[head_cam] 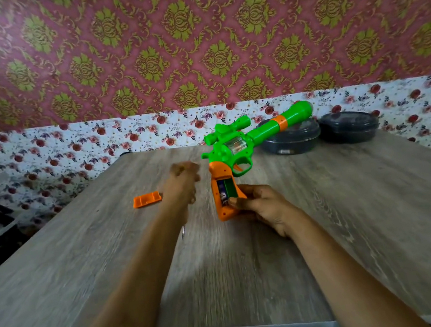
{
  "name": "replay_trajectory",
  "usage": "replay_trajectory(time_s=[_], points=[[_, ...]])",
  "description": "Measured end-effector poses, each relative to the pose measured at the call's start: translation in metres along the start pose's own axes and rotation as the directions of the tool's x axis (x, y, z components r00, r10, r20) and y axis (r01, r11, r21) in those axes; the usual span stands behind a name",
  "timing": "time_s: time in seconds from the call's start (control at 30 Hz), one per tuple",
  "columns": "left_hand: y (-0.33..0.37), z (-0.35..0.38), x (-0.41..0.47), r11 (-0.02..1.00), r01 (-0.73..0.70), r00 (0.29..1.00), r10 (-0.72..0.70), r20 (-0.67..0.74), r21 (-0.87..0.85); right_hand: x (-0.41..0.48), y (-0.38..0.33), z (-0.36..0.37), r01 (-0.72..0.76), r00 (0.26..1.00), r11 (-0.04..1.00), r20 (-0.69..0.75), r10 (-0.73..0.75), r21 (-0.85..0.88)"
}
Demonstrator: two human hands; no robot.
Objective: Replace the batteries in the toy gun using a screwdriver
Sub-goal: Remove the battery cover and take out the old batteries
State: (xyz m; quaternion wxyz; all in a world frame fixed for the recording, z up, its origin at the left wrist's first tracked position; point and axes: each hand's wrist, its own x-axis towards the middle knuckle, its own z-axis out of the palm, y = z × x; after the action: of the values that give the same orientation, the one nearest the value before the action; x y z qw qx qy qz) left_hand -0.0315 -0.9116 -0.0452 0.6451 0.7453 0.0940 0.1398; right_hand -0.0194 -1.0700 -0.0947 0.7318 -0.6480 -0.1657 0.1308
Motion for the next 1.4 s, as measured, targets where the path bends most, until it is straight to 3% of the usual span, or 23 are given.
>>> replay_trajectory(time_s=[0.1, 0.23, 0.43, 0.5, 0.57, 0.63, 0.7, 0.8, 0.9, 1.17, 1.4], points=[[-0.008, 0.003, -0.001, 0.989, 0.068, 0.973, -0.096, 0.212, 0.134, 0.000, -0.001, -0.001, -0.007, 0.999, 1.000, 0.048, 0.006, 0.002], [-0.008, -0.007, -0.003, 0.997, 0.082, 0.925, -0.077, 0.372, 0.002, -0.002, -0.006, -0.003, -0.026, 0.993, 0.997, 0.115, 0.018, 0.074], [-0.017, 0.007, -0.004, 0.988, 0.080, 0.984, -0.057, 0.168, -0.130, -0.004, -0.006, 0.005, -0.022, 0.996, 0.992, 0.087, 0.012, 0.121], [-0.016, 0.011, -0.006, 0.994, 0.018, 0.993, -0.006, 0.118, -0.109, -0.004, -0.008, 0.008, -0.027, 0.998, 0.986, 0.064, 0.016, 0.163], [-0.016, 0.012, -0.008, 0.991, -0.132, 0.989, 0.130, 0.075, 0.024, -0.006, -0.011, 0.014, -0.062, 0.998, 0.971, 0.036, 0.056, 0.230], [-0.018, 0.013, -0.009, 0.899, -0.335, 0.940, 0.339, 0.036, 0.283, -0.007, -0.013, 0.020, -0.159, 0.984, 0.925, -0.021, 0.177, 0.346], [-0.015, 0.014, -0.014, 0.746, -0.507, 0.840, 0.540, 0.054, 0.431, -0.007, -0.016, 0.022, -0.236, 0.955, 0.838, -0.042, 0.293, 0.492], [-0.012, 0.021, -0.023, 0.578, -0.657, 0.715, 0.682, 0.156, 0.484, -0.008, -0.019, 0.019, -0.264, 0.946, 0.748, 0.010, 0.325, 0.609], [-0.016, 0.027, -0.025, 0.455, -0.748, 0.625, 0.728, 0.282, 0.483, -0.008, -0.018, 0.017, -0.244, 0.949, 0.674, 0.028, 0.314, 0.698], [-0.019, 0.024, -0.026, 0.447, -0.787, 0.604, 0.700, 0.381, 0.426, -0.006, -0.009, 0.009, -0.211, 0.922, 0.738, -0.119, 0.368, 0.641], [-0.018, 0.021, -0.024, 0.574, -0.734, 0.675, 0.677, 0.294, 0.364, -0.011, -0.015, 0.012, -0.289, 0.904, 0.807, -0.130, 0.408, 0.515]])
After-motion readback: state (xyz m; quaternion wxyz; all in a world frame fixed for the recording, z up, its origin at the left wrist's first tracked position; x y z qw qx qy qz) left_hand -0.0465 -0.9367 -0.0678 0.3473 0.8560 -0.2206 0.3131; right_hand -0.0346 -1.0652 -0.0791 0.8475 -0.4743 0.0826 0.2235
